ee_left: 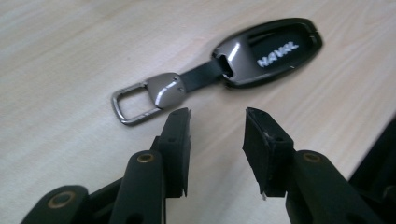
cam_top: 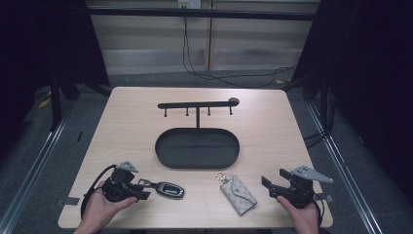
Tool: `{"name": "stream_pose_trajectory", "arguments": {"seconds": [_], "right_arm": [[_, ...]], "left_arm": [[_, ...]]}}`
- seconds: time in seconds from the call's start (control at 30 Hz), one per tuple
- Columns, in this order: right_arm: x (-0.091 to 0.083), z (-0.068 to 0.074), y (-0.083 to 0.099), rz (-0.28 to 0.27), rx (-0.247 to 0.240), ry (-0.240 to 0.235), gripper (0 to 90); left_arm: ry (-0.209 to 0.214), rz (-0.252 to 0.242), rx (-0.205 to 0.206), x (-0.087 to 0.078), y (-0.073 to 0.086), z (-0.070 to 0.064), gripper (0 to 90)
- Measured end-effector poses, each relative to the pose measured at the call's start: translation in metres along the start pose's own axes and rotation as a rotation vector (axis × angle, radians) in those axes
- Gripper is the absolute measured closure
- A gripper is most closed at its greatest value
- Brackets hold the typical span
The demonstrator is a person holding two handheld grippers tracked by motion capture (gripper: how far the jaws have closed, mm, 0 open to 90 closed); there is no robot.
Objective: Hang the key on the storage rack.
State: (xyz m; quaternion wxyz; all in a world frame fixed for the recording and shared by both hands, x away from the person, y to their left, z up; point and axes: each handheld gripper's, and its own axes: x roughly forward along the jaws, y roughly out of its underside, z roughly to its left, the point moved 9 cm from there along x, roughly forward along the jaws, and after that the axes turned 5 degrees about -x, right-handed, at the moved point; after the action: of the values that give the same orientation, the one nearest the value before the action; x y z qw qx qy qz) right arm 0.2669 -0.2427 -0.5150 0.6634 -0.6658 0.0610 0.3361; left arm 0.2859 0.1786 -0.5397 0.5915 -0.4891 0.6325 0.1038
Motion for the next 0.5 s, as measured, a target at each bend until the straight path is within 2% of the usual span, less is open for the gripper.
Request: {"name": "stream_pose_trajectory", "arguments": {"seconds": [0.1, 0.2, 0.23, 0.3, 0.33, 0.37, 0.4, 0.43, 0.47, 0.5], "right_arm": [[0.000, 0.000, 0.000, 0.001, 0.001, 0.002, 20.8], [0.000, 0.000, 0.000, 0.004, 0.004, 0.001, 20.9], [0.000, 0.000, 0.001, 0.005, -0.003, 0.001, 20.9], [0.001, 0.000, 0.001, 0.005, -0.003, 0.000, 20.9], [0.001, 0.000, 0.001, 0.007, -0.004, -0.001, 20.9], [0.001, 0.001, 0.001, 0.008, -0.005, 0.000, 20.8], [0.001, 0.001, 0.001, 0.009, -0.005, -0.001, 20.8], [0.001, 0.001, 0.001, 0.009, -0.005, -0.001, 20.8], [0.002, 0.001, 0.001, 0.011, -0.006, 0.000, 20.8], [0.002, 0.001, 0.001, 0.011, -0.006, -0.003, 20.8]], "left_arm": [[-0.035, 0.021, 0.039, 0.000, -0.004, 0.005, 60.9], [-0.047, 0.017, 0.063, -0.002, -0.009, 0.006, 60.6], [-0.063, 0.015, 0.081, -0.005, -0.015, 0.009, 60.3], [-0.050, 0.020, 0.094, -0.005, -0.020, 0.010, 59.6], [-0.057, 0.035, 0.116, -0.005, -0.021, 0.012, 59.5], [-0.057, 0.035, 0.116, -0.005, -0.021, 0.012, 59.6], [-0.064, 0.056, 0.146, -0.003, -0.024, 0.012, 59.5], [-0.064, 0.056, 0.146, -0.003, -0.024, 0.012, 59.5], [-0.045, 0.076, 0.157, 0.002, -0.026, 0.012, 59.5], [-0.052, 0.087, 0.168, 0.005, -0.026, 0.014, 59.5]]}}
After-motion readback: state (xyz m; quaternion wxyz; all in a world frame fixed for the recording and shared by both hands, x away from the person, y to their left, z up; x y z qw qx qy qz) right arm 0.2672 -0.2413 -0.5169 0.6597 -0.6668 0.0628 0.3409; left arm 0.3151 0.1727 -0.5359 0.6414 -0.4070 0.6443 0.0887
